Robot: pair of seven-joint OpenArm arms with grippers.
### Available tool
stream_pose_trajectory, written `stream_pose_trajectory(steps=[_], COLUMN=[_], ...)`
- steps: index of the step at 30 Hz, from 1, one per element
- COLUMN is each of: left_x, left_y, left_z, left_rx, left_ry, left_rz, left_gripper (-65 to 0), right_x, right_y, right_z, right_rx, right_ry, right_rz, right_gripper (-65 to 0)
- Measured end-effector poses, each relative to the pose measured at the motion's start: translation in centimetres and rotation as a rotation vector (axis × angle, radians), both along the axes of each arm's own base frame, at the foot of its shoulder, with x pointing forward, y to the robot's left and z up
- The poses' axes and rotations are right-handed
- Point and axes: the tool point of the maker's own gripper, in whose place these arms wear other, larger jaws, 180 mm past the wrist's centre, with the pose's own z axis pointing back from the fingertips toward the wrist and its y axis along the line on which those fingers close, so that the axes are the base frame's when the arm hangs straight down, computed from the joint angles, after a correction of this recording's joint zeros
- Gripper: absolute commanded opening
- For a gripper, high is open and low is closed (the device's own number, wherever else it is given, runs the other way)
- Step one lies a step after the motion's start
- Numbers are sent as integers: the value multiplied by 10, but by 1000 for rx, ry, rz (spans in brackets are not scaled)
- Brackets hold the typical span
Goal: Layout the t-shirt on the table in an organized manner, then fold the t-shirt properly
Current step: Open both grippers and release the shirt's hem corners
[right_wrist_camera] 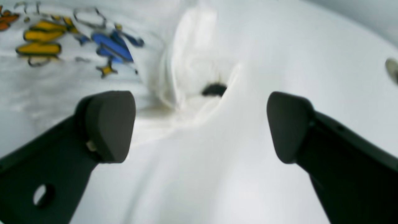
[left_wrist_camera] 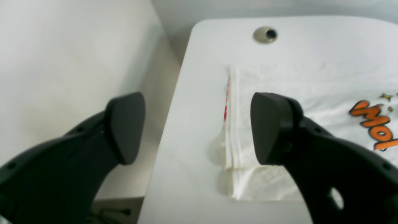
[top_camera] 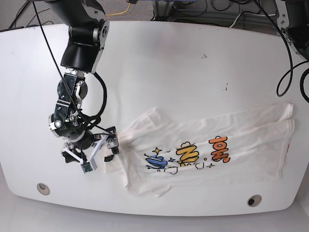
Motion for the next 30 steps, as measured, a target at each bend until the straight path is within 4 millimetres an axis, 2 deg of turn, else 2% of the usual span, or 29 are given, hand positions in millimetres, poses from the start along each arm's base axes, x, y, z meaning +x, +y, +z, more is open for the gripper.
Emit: stream_pose_trajectory(steps=[5,14,22,30], left_x=[-8,-14,-14,-13], left_y=[-6,-33,-44,-46], left_z=[-5,-21,-33,-35], left_rx=[32,25,-5,-13], left_ry=[15,23,28,27], left_rz=[-8,-46,-57,-59], left_gripper=[-151,-151,-151,-151], right_x=[-17,-24,-20,-1], right_y=[-3,19,36,45], right_z=[-23,-59,-92,-99], right_rx=[68,193,314,392], right_ry=[49,141,208,198], right_rz=[-60,-67,-66,-66], right_gripper=[0,0,0,0])
